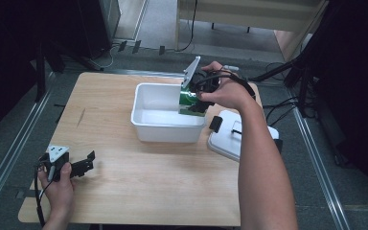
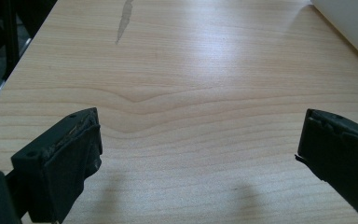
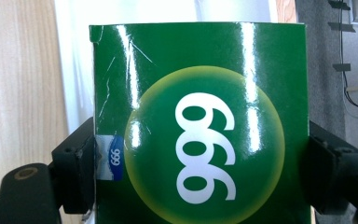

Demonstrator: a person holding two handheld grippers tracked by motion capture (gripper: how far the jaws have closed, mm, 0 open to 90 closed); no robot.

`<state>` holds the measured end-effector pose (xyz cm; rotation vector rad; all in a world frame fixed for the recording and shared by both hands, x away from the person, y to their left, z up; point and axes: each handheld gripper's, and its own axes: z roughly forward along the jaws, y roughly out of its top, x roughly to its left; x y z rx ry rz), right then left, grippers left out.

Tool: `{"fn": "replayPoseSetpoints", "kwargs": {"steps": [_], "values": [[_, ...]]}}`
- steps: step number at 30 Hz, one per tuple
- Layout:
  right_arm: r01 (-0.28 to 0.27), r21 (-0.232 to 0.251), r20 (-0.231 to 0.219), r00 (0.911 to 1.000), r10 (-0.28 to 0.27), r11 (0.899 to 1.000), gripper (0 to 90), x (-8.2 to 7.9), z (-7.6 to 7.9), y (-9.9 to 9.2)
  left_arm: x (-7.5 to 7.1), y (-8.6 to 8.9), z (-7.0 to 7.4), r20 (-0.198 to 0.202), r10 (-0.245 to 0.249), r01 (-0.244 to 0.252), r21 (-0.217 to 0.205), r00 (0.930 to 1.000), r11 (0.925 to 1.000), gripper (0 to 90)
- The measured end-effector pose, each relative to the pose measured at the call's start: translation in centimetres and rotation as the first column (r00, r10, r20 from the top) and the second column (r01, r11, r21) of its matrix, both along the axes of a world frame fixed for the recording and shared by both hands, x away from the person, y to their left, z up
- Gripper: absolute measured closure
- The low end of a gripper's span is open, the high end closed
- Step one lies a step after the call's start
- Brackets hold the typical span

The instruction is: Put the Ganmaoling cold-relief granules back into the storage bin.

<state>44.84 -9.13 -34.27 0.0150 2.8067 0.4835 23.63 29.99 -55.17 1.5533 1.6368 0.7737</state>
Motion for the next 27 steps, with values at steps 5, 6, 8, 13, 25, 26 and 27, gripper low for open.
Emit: {"fn": "replayPoseSetpoints", "kwargs": {"steps": [5,6,8,13,25,26,27], "values": [[0.003,-0.011,-0.011,0.9999,-0.003,1.000,15.5,0.5,-0.7,0.5,0.0,0.0,0.0,0.001,-0.001,0.001,-0.002,1.0000,1.0000,0.0],[-0.003,-0.015,-0.013,0.9999,0.002,1.000,15.5,0.6,-0.9,0.6,0.0,0.0,0.0,0.002,-0.001,0.001,-0.004,1.0000,1.0000,0.0],[-0.009,-0.021,-0.014,0.9999,0.009,1.000,15.5,0.7,-1.2,0.8,-0.1,0.1,0.0,0.000,-0.003,0.003,-0.008,1.0000,1.0000,0.0],[-0.011,-0.013,-0.026,0.9996,0.010,1.000,15.4,1.1,-1.7,1.1,-0.1,0.1,0.0,-0.001,-0.003,0.003,-0.008,1.0000,1.0000,0.0],[-0.022,-0.034,-0.039,0.9990,0.021,0.999,15.3,1.9,-3.7,1.2,-0.1,0.3,0.0,0.004,0.000,0.000,-0.021,1.0000,0.9998,0.0],[-0.019,-0.036,-0.040,0.9991,0.017,0.999,15.2,2.0,-3.8,1.2,-0.1,0.3,0.0,0.006,0.000,0.000,-0.023,1.0000,0.9997,0.0],[-0.019,-0.038,-0.040,0.9990,0.018,0.999,15.2,2.0,-4.0,1.2,-0.1,0.3,0.0,0.006,0.000,0.000,-0.023,1.0000,0.9997,0.0]]}}
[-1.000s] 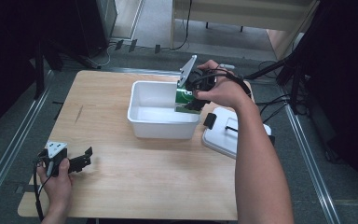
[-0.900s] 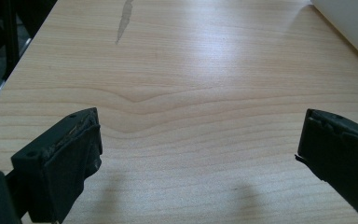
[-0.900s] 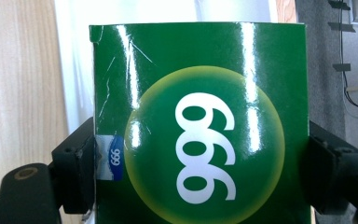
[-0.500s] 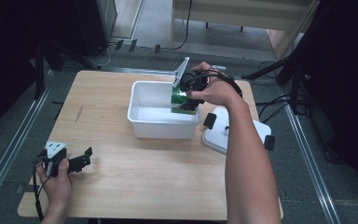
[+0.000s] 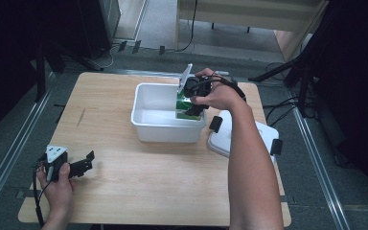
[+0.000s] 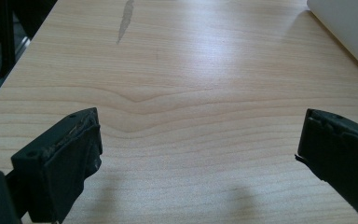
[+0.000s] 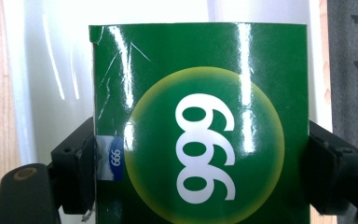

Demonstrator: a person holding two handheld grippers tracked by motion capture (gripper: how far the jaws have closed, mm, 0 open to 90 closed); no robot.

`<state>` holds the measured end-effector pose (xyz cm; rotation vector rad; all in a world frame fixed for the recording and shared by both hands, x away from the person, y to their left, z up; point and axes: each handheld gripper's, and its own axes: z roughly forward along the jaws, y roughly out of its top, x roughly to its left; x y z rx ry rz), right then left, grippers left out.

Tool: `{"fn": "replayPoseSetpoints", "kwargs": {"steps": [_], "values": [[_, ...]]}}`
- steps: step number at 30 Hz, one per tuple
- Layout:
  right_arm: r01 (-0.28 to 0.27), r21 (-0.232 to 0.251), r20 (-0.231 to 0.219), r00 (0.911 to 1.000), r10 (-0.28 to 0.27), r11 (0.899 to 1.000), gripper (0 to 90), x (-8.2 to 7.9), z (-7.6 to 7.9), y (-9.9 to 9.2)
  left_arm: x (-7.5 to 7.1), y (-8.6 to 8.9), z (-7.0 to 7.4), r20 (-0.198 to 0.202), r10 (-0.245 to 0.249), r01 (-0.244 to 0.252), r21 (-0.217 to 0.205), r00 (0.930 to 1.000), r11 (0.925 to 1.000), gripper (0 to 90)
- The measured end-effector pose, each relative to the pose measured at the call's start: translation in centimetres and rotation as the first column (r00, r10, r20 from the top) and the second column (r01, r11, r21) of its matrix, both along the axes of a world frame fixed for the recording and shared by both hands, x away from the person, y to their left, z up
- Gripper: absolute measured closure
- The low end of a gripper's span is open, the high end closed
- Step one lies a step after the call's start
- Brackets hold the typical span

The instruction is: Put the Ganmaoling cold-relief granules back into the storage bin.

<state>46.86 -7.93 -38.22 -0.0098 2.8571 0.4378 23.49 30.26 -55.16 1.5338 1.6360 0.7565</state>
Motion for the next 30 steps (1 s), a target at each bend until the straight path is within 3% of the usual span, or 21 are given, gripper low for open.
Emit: {"fn": "replayPoseSetpoints", "kwargs": {"steps": [8,16,30], "values": [[0.022,-0.002,-0.015,0.9996,-0.022,1.000,15.1,0.4,-1.4,0.0,-0.1,0.1,0.0,0.005,-0.002,0.002,-0.009,1.0000,1.0000,0.0],[0.005,-0.029,-0.022,0.9997,-0.006,1.000,15.1,0.8,-2.8,0.2,-0.1,0.1,0.0,0.008,0.000,0.000,-0.016,1.0000,0.9999,0.0],[0.057,-0.043,-0.096,0.9935,-0.061,0.997,15.1,1.5,-4.6,0.5,-0.1,0.1,0.0,0.008,-0.005,0.005,-0.012,1.0000,0.9999,0.0]]}}
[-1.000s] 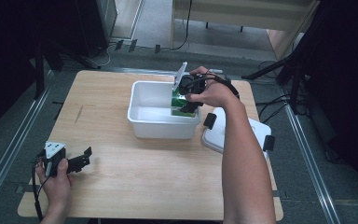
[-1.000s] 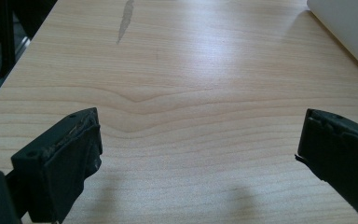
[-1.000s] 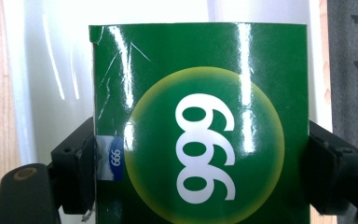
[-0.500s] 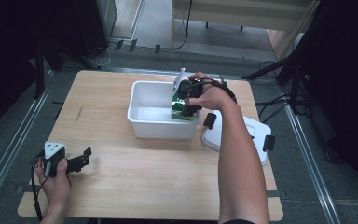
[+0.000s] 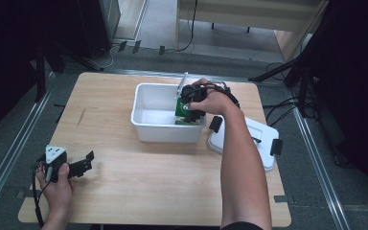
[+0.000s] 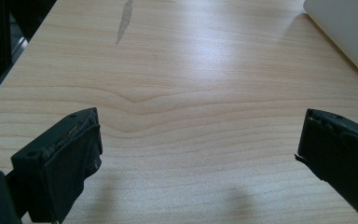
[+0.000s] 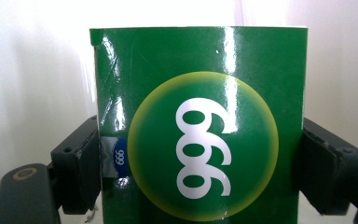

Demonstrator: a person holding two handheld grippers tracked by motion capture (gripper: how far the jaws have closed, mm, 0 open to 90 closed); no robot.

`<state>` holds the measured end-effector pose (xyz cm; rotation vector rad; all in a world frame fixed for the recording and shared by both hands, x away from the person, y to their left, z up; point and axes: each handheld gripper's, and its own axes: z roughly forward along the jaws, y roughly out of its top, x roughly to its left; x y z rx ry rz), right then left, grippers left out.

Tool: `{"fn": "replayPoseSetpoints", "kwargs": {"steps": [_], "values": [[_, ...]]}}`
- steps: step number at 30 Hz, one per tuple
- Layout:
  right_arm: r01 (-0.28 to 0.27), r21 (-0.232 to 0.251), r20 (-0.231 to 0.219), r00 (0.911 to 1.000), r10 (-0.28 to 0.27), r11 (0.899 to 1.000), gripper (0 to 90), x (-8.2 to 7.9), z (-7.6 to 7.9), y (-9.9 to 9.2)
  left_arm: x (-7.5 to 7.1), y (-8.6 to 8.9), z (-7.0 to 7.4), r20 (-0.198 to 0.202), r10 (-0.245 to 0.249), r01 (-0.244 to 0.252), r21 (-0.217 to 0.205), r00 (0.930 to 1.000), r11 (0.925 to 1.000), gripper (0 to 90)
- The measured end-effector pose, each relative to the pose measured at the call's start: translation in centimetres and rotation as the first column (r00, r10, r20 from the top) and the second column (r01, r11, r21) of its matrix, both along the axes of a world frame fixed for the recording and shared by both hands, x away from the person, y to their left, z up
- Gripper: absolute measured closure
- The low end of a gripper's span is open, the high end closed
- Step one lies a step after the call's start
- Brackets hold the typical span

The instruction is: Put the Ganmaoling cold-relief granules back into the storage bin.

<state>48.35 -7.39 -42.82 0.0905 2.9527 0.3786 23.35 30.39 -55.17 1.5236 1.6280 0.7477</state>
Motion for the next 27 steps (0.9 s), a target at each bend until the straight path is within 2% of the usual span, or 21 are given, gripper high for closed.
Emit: {"fn": "replayPoseSetpoints", "kwargs": {"steps": [4,8,15,17,19,22,27], "values": [[0.014,-0.014,-0.007,0.9999,-0.014,1.000,15.1,0.3,-0.4,0.2,0.0,0.0,0.0,-0.001,-0.002,0.002,0.001,1.0000,1.0000,0.0],[0.014,-0.048,-0.024,0.9996,-0.015,0.999,15.1,0.5,-1.0,0.6,0.0,0.0,0.0,0.001,-0.001,0.001,0.001,1.0000,1.0000,0.0],[0.028,-0.087,-0.025,0.9992,-0.031,0.996,14.6,0.7,-1.7,1.0,0.0,0.0,0.0,0.000,-0.002,0.002,0.002,1.0000,1.0000,0.0],[0.032,-0.080,-0.014,0.9994,-0.033,0.996,14.8,0.7,-1.7,0.9,0.0,0.0,0.0,0.001,-0.002,0.002,0.002,1.0000,1.0000,0.0],[0.057,-0.081,0.009,0.9983,-0.057,0.995,14.7,0.8,-1.4,0.7,0.0,0.0,0.0,0.000,-0.002,0.002,0.003,1.0000,1.0000,0.0],[0.074,-0.065,0.001,0.9973,-0.074,0.995,14.4,0.7,-1.1,0.5,0.0,0.0,0.0,-0.001,-0.002,0.002,0.005,1.0000,1.0000,0.0],[0.090,-0.053,0.030,0.9956,-0.089,0.995,11.0,0.3,-0.4,-0.1,0.0,0.0,0.0,-0.002,-0.001,0.002,0.007,1.0000,1.0000,0.0]]}}
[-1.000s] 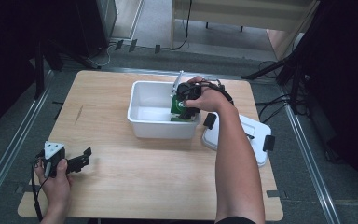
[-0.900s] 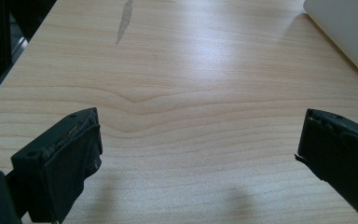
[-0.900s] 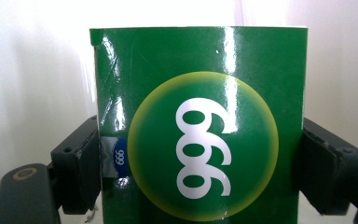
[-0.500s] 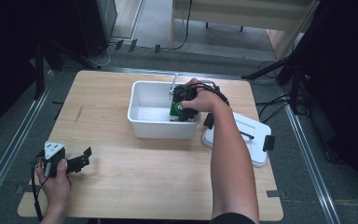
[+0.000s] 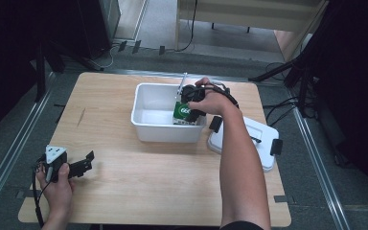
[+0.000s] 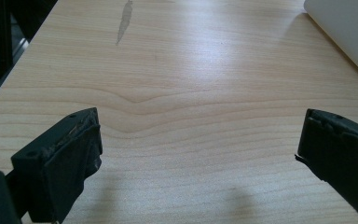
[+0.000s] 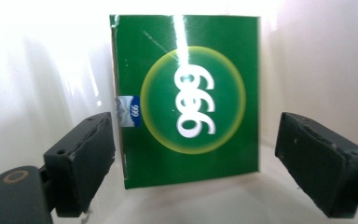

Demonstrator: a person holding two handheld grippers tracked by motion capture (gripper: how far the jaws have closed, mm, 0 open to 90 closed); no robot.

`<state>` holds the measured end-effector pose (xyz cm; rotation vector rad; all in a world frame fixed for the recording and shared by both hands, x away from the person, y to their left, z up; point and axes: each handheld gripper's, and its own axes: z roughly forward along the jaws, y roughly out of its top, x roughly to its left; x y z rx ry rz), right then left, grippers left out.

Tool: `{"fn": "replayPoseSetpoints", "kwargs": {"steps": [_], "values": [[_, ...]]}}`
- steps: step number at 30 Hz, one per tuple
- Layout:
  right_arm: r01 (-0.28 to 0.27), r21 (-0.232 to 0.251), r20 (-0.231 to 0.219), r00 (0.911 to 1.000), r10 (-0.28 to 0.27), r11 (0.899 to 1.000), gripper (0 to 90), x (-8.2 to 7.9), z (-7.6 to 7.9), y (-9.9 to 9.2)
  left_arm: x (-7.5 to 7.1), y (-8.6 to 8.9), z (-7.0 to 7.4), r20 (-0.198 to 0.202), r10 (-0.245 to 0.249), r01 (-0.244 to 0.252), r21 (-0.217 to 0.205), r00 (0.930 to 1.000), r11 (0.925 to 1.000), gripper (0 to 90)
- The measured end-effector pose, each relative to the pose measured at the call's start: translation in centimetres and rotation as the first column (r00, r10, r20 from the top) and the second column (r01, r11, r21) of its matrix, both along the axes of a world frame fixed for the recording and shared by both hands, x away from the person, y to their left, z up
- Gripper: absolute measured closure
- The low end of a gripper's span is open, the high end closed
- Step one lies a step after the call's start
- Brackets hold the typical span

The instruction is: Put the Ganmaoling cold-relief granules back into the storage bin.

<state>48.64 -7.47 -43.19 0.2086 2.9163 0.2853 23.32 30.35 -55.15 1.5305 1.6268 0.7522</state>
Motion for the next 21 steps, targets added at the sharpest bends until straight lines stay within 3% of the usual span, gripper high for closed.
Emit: {"fn": "replayPoseSetpoints", "kwargs": {"steps": [5,15,21], "values": [[0.024,0.036,0.023,0.9994,-0.025,0.999,0.0,-0.4,1.4,-0.4,0.0,-0.1,0.0,0.001,0.002,-0.002,0.001,1.0000,1.0000,0.0],[0.053,0.114,0.062,0.9963,-0.060,0.992,0.0,-1.4,4.2,-2.5,0.0,-0.2,0.0,0.001,0.002,-0.002,0.014,1.0000,0.9999,0.0],[0.091,0.149,0.090,0.9905,-0.105,0.985,0.0,-2.2,5.6,-5.1,0.0,-0.2,0.0,0.003,0.002,-0.002,0.019,1.0000,0.9998,0.0]]}}
